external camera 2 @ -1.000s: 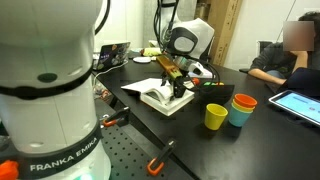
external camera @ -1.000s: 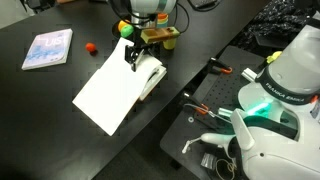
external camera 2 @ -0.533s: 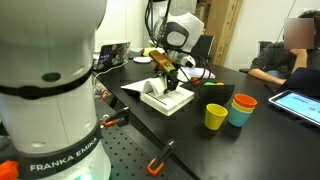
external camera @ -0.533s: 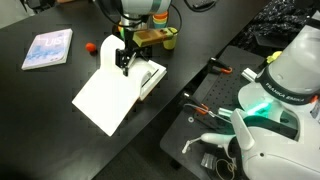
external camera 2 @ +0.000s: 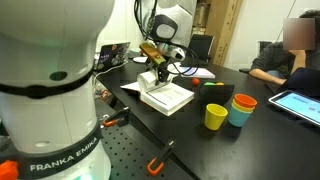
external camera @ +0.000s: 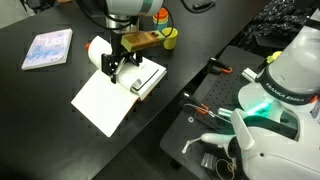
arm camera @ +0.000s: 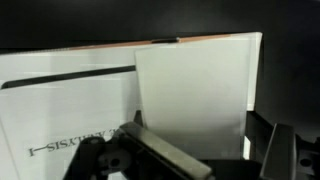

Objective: Open the orange and white book on the right

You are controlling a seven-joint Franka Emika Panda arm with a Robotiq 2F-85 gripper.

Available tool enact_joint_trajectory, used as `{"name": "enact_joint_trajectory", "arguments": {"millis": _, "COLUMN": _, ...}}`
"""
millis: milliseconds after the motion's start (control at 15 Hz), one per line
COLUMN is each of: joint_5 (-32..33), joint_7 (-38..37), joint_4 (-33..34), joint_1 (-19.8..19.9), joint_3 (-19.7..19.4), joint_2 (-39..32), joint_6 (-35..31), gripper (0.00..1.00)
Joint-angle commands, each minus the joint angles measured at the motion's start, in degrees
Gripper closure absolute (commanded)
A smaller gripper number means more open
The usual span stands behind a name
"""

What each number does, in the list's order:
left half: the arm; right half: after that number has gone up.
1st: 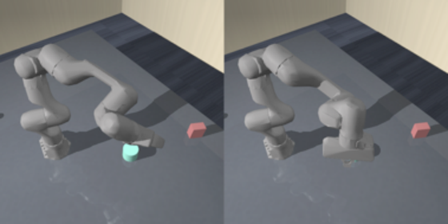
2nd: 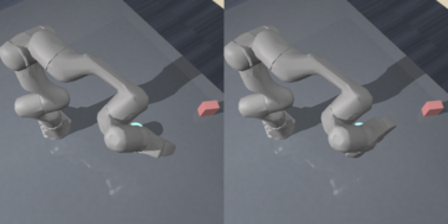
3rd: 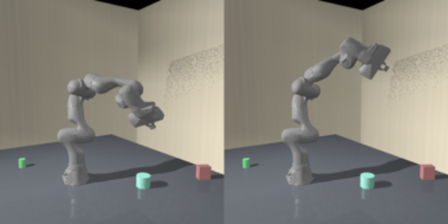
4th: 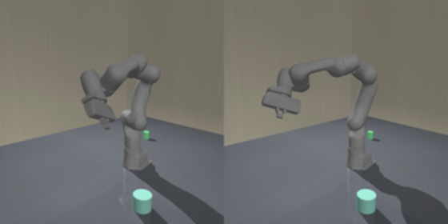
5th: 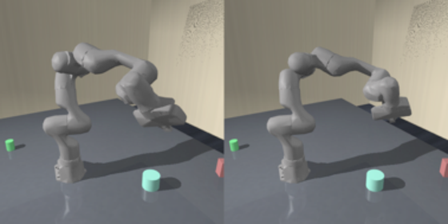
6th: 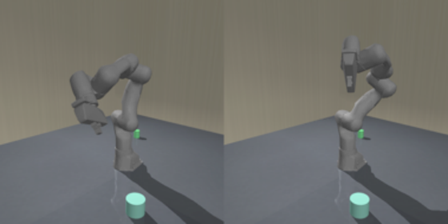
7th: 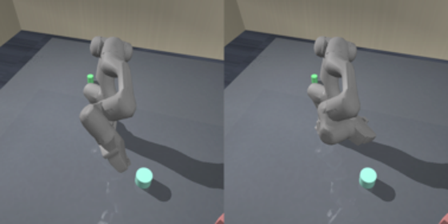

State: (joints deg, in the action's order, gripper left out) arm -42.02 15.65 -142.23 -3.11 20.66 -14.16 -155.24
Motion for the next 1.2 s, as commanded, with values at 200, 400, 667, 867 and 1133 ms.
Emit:
{"name": "enact_joint_trajectory", "arguments": {"millis": 200, "joint_5": -15.1, "joint_7": 8.8, "joint_4": 1.7, "joint_1": -4.7, "joint_3": 5.6, "joint_2": 0.6, "joint_6": 2.7, "gripper": 0.00}}
{"name": "enact_joint_trajectory", "arguments": {"millis": 400, "joint_5": -19.7, "joint_7": 12.6, "joint_4": 2.8, "joint_1": -7.8, "joint_3": 6.3, "joint_2": -0.4, "joint_6": 1.6, "gripper": 0.00}}
{"name": "enact_joint_trajectory", "arguments": {"millis": 667, "joint_5": -23.4, "joint_7": 18.7, "joint_4": 3.2, "joint_1": -10.6, "joint_3": 5.7, "joint_2": -1.5, "joint_6": -0.4, "gripper": 0.00}}
{"name": "enact_joint_trajectory", "arguments": {"millis": 867, "joint_5": -22.4, "joint_7": 19.1, "joint_4": 3.0, "joint_1": -12.1, "joint_3": 4.8, "joint_2": -1.5, "joint_6": -1.7, "gripper": 0.00}}
{"name": "enact_joint_trajectory", "arguments": {"millis": 1133, "joint_5": -5.2, "joint_7": 7.7, "joint_4": 1.7, "joint_1": -15.0, "joint_3": 1.1, "joint_2": 1.2, "joint_6": -1.6, "gripper": 0.00}}
